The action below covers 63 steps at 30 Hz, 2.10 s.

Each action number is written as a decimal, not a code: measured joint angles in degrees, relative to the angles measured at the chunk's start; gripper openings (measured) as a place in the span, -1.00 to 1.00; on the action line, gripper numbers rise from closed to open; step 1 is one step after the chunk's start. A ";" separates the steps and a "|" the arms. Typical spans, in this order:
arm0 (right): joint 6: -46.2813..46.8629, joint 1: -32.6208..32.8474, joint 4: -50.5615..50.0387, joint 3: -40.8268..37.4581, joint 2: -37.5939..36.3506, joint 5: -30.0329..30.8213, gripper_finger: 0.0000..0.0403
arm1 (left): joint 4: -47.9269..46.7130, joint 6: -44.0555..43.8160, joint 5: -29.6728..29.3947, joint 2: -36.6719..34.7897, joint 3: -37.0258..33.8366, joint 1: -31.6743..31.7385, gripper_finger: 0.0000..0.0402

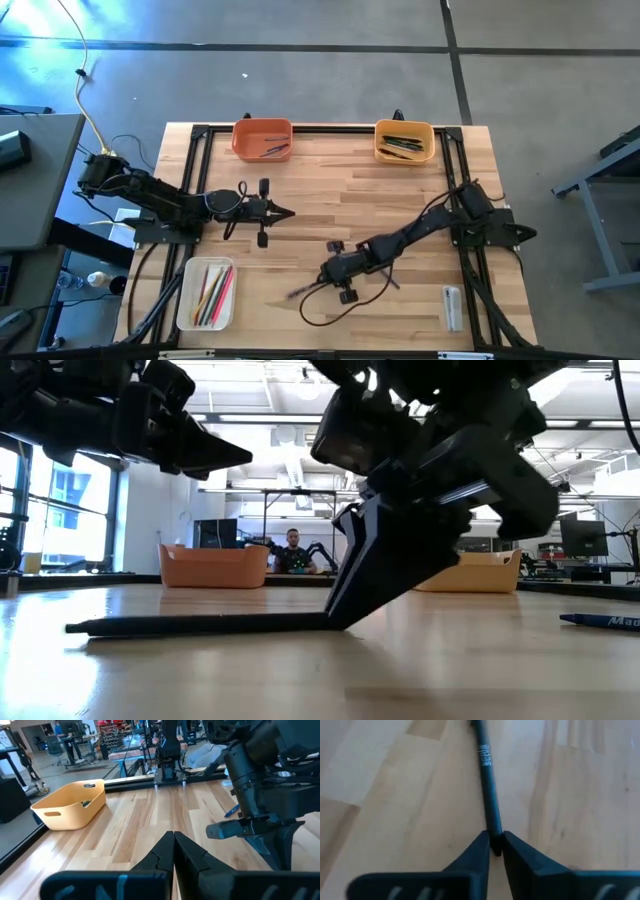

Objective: Sort crayons/erasers/pens/pencils in bins
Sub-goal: Put the black pen into the yellow bin

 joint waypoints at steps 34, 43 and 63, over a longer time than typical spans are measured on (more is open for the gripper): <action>16.19 -24.77 -65.98 -0.46 -33.37 42.67 -0.90 | 0.05 -2.15 -5.09 0.00 0.02 0.20 -1.00; -13.97 -46.73 -57.28 -0.42 -33.20 37.37 -0.90 | -0.01 -2.13 -4.96 0.00 0.02 0.18 -1.00; -34.54 -62.39 -36.55 -13.15 -31.10 27.99 -0.90 | -0.04 -1.54 -4.95 0.00 0.02 0.20 -1.00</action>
